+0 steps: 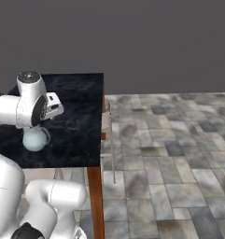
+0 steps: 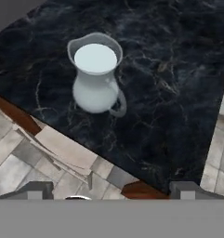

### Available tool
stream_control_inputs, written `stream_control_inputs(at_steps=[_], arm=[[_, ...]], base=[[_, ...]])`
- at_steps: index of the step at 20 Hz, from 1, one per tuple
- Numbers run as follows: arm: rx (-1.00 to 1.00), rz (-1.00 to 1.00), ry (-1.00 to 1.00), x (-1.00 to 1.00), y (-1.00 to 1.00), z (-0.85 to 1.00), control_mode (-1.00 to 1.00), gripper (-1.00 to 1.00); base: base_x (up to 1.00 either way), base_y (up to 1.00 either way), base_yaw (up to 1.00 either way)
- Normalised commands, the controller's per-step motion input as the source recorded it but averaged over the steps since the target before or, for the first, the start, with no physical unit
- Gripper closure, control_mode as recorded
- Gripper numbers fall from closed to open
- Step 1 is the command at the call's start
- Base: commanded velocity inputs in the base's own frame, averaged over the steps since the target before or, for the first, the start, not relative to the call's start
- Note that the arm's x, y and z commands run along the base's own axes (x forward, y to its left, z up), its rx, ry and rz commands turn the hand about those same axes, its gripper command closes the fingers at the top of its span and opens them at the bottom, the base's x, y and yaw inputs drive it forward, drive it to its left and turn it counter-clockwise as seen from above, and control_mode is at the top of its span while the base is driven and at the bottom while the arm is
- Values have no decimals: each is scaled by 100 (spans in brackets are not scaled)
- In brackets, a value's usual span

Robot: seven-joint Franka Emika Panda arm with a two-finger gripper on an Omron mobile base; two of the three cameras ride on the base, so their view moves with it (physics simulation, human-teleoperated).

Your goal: Place the pitcher and cup on the dining counter for serving.

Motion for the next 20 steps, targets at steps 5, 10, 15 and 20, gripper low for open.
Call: stream_control_inputs(at_steps=[5, 10, 15, 20], arm=[[-14, -29, 1, -78, -4, 4, -100, -100], [-5, -11, -19, -47, -1, 1, -100, -100], [0, 0, 0, 0, 0, 0, -100, -100], [0, 0, 0, -1, 0, 0, -100, -100]], base=[[0, 0, 0], [0, 0, 0], [0, 0, 0], [0, 0, 0]])
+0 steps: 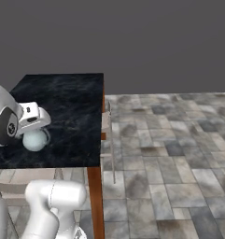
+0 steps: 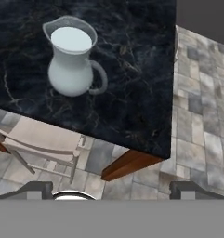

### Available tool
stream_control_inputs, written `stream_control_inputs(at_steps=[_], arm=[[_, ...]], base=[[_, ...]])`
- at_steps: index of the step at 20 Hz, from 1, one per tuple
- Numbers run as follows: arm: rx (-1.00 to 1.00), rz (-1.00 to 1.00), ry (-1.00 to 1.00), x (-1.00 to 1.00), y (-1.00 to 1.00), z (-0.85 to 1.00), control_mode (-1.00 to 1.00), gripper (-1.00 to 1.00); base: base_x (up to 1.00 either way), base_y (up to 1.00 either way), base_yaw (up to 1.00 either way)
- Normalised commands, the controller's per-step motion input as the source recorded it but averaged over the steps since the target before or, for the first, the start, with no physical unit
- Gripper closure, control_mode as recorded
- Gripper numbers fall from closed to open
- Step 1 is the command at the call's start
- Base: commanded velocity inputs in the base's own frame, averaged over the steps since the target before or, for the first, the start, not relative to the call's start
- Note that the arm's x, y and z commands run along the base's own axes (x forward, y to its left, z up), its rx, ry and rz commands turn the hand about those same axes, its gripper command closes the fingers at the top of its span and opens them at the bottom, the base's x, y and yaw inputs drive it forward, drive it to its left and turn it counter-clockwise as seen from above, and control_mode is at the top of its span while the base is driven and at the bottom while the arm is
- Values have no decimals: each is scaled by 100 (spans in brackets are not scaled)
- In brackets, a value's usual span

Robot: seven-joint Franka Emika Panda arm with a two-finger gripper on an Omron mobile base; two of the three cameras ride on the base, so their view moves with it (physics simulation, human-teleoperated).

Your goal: Place the pitcher and cup on the dining counter for serving.

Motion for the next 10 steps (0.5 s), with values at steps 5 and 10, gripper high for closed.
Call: stream_control_inputs(at_steps=[5, 10], arm=[[0, 0, -2, -13, 0, 0, 100, -100], [0, 0, 0, 0, 0, 0, 100, -100]], base=[[-39, -2, -3], [-90, -8, -27]])
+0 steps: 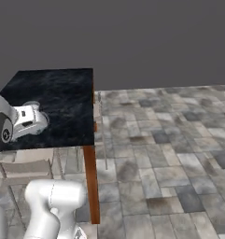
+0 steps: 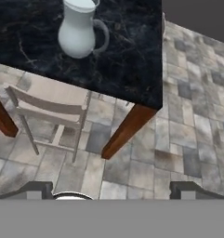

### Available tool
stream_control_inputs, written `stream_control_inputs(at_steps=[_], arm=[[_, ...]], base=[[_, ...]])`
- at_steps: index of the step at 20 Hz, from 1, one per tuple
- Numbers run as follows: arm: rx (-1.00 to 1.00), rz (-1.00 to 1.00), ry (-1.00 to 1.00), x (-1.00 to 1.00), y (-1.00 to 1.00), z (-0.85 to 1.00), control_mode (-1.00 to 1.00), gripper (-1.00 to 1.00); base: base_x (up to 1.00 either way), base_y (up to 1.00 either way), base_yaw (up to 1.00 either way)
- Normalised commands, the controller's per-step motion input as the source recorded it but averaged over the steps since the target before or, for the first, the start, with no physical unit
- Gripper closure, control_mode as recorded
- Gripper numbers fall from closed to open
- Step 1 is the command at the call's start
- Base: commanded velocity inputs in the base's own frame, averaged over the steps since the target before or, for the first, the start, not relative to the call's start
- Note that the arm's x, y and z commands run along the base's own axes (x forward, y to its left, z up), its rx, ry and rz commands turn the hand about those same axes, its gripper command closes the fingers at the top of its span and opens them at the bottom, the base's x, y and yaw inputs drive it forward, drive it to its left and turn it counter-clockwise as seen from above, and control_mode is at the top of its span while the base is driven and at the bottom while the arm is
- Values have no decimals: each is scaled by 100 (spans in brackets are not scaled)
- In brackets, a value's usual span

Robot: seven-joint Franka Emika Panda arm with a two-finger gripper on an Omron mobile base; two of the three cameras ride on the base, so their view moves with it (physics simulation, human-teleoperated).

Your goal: Place the pitcher and cup on the dining counter for serving.

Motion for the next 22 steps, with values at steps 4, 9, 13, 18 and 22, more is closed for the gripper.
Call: stream_control_inputs(at_steps=[4, 9, 13, 18, 22], arm=[[0, 0, 0, 0, 0, 0, 100, -100], [0, 0, 0, 0, 0, 0, 100, -100], [0, 0, 0, 0, 0, 0, 100, -100], [0, 0, 0, 0, 0, 0, 100, -100], [0, 0, 0, 0, 0, 0, 100, -100]], base=[[-90, -6, -52], [-58, 0, -73], [-35, 6, -85], [-21, 15, -92], [-18, 10, -92]])
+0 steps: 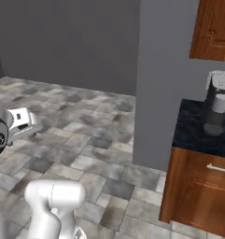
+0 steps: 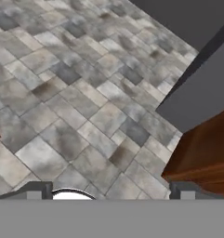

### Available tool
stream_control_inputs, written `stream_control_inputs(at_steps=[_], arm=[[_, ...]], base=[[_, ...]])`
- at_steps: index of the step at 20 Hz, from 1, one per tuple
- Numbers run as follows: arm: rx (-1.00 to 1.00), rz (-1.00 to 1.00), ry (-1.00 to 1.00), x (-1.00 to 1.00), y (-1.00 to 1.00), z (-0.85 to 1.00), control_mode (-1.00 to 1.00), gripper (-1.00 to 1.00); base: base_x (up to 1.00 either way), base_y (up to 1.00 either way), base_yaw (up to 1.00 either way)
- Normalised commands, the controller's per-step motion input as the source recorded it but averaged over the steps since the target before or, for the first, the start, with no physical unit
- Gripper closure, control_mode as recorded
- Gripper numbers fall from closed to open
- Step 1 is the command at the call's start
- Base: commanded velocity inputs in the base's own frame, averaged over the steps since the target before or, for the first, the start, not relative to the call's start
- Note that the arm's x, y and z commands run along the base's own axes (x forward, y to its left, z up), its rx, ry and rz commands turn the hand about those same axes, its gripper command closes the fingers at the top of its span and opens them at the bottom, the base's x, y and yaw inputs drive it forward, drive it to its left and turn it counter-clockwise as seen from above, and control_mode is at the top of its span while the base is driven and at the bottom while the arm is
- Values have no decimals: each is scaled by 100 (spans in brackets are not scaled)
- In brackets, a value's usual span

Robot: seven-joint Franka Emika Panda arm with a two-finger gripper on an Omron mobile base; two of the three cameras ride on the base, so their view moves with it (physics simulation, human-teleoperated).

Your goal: Place the pitcher and cup on the dining counter for serving.

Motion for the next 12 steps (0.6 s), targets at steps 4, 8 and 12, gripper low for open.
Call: stream_control_inputs(at_steps=[4, 8, 12], arm=[[0, 0, 0, 0, 0, 0, 100, -100], [0, 0, 0, 0, 0, 0, 100, -100], [0, 0, 0, 0, 0, 0, 100, -100]], base=[[-6, 3, -92], [0, 0, -93], [0, 0, -92]])
